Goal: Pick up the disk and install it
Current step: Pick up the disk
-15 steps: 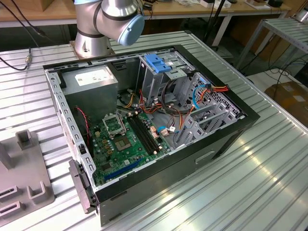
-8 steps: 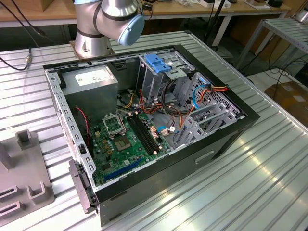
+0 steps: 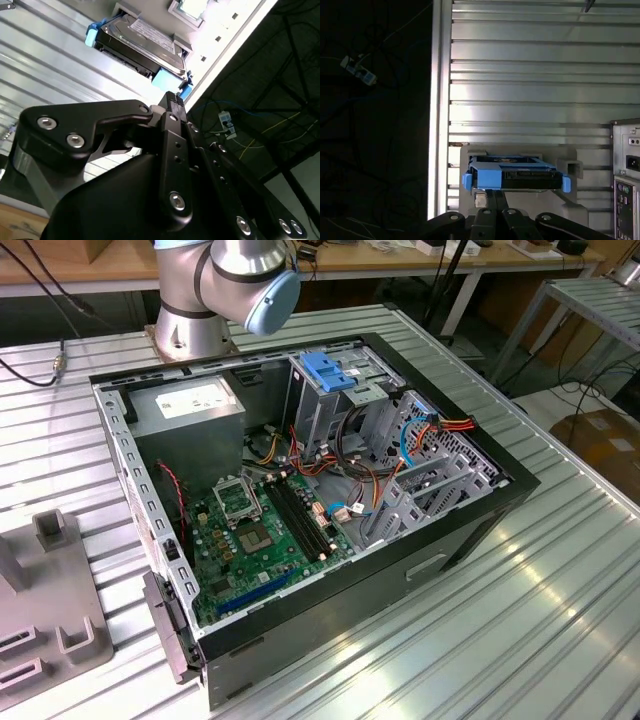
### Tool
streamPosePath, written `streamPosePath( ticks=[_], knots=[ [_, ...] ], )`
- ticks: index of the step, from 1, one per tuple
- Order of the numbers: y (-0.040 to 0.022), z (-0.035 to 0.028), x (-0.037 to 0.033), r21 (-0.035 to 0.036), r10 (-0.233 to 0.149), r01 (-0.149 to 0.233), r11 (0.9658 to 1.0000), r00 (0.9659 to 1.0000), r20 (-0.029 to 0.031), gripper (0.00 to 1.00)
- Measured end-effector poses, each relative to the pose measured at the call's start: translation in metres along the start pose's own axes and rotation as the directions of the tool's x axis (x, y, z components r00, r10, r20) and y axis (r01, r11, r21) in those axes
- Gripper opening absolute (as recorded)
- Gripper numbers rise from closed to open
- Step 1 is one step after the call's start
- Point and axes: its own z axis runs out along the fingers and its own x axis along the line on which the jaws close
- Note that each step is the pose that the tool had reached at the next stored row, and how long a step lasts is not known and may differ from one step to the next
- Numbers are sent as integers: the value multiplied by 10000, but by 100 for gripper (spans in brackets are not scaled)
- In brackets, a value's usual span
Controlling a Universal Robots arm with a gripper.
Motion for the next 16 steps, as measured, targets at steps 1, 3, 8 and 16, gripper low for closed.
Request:
streamPosePath(
  ticks=[1, 3, 8, 16],
  knots=[
    [0, 0, 0, -2, -197, 197, 9998, 9998, -8, 10],
    [0, 0, 0, -6, -549, 549, 9985, 9985, -24, 10],
    [0, 0, 0, -26, -1796, 1796, 9837, 9837, -76, 10],
    [0, 0, 0, -60, -3331, 3331, 9429, 9428, -138, 10]
  ],
)
